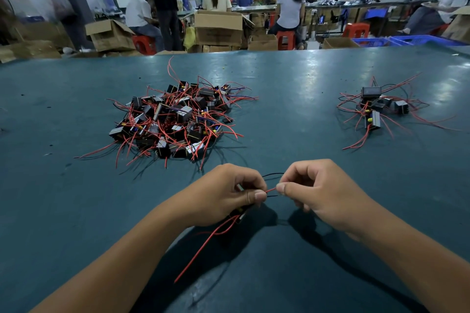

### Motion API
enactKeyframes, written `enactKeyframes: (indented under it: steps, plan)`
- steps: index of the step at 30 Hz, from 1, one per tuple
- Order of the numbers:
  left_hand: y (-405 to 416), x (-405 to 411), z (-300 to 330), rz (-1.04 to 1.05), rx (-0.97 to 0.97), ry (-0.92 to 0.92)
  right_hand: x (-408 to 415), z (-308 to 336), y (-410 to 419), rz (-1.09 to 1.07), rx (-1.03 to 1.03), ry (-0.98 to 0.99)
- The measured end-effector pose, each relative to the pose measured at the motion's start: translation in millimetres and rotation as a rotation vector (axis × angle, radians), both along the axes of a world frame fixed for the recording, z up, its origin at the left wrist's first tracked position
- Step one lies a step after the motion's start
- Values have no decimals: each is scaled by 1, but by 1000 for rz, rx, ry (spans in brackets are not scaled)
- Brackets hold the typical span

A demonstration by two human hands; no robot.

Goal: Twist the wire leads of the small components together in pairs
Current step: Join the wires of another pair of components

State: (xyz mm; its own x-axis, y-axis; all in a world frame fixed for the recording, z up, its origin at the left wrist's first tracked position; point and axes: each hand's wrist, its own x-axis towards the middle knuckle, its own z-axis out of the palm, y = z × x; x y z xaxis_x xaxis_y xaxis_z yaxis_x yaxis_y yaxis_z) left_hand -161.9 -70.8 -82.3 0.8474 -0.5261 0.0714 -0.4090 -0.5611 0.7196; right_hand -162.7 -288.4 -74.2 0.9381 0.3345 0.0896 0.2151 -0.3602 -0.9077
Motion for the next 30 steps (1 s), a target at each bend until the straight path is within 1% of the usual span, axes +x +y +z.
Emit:
enactKeyframes:
  steps: [2, 4, 7, 10, 11, 13, 16, 18, 22, 30]
  plan:
    - [0, 0, 2, -5, -24, 1, 0, 0, 1, -20, 107, 107]
    - [0, 0, 3, 3, -34, -9, -1, -1, 2, -37, 148, 164]
    - [2, 0, 1, 15, -32, 20, 1, -1, 1, -96, 158, 138]
    - [9, 1, 4, 42, -78, 36, 8, 6, -10, -206, 242, 57]
    - [10, 1, 6, 45, -114, 36, 10, 8, -13, -200, 248, 34]
    - [12, 2, 9, 47, -160, 36, 7, 10, -13, -112, 214, 28]
    - [10, 1, 10, 34, -159, 52, -3, 4, -2, -2, 139, 39]
    - [10, 0, 9, 22, -153, 65, -7, 0, 5, -2, 122, 28]
    - [8, 0, 7, 6, -133, 71, -10, -5, 11, -32, 157, 54]
    - [11, 0, 8, -24, -110, 88, -11, -3, 12, -13, 195, 108]
